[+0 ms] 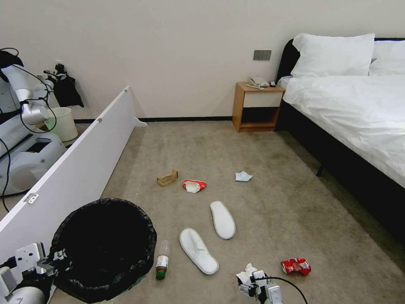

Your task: Pick up the trash bin, then pick up the garbage from the floor and place it into the trash bin.

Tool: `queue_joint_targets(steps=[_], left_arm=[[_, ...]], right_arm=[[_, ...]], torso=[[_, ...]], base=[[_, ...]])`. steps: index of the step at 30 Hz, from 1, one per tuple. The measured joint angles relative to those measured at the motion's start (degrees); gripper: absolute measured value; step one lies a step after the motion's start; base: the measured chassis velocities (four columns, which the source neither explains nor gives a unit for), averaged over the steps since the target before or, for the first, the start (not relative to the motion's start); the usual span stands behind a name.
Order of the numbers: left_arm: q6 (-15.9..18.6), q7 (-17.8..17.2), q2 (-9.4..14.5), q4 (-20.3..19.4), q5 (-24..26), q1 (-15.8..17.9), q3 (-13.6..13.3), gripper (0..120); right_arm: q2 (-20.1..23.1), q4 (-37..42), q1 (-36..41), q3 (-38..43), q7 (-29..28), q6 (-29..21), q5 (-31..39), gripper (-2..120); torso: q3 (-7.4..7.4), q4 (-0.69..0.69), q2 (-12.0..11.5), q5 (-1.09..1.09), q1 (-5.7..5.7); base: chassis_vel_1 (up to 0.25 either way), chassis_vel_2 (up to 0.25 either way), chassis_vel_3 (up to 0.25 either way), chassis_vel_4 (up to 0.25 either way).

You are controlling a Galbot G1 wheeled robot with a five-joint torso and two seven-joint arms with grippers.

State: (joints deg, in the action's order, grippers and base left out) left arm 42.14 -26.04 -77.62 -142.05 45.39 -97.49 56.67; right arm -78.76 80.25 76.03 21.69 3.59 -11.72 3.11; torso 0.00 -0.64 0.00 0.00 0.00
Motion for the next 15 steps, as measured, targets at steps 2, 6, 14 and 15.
queue_joint_targets(steps=[2,6,14,15], left_arm=[[0.0,0.0,0.0,0.0,0.0,0.0,0.0,3],[0.0,0.0,0.0,-0.1,0.0,-0.1,-0.1,3],[0.0,0.0,0.0,-0.4,-0.1,-0.3,-0.1,3],[0.0,0.0,0.0,-0.4,-0.1,-0.3,-0.1,3]], right_arm=[[0.0,-0.1,0.0,0.2,0.0,0.0,-0.1,100],[-0.2,-0.7,0.0,0.4,0.0,0.2,-0.3,100],[-0.8,-2.2,-1.5,0.3,0.2,0.4,-0.3,100],[-0.8,-2.2,-1.5,0.3,0.2,0.4,-0.3,100]], torso=[[0.00,0.00,0.0,0.00,0.00],[0.00,0.00,0.0,0.00,0.00],[0.00,0.00,0.0,0.00,0.00],[0.00,0.00,0.0,0.00,0.00]], base=[[0.000,0.000,0.000,0.000],[0.000,0.000,0.000,0.000],[0.000,0.000,0.000,0.000],[0.000,0.000,0.000,0.000]])
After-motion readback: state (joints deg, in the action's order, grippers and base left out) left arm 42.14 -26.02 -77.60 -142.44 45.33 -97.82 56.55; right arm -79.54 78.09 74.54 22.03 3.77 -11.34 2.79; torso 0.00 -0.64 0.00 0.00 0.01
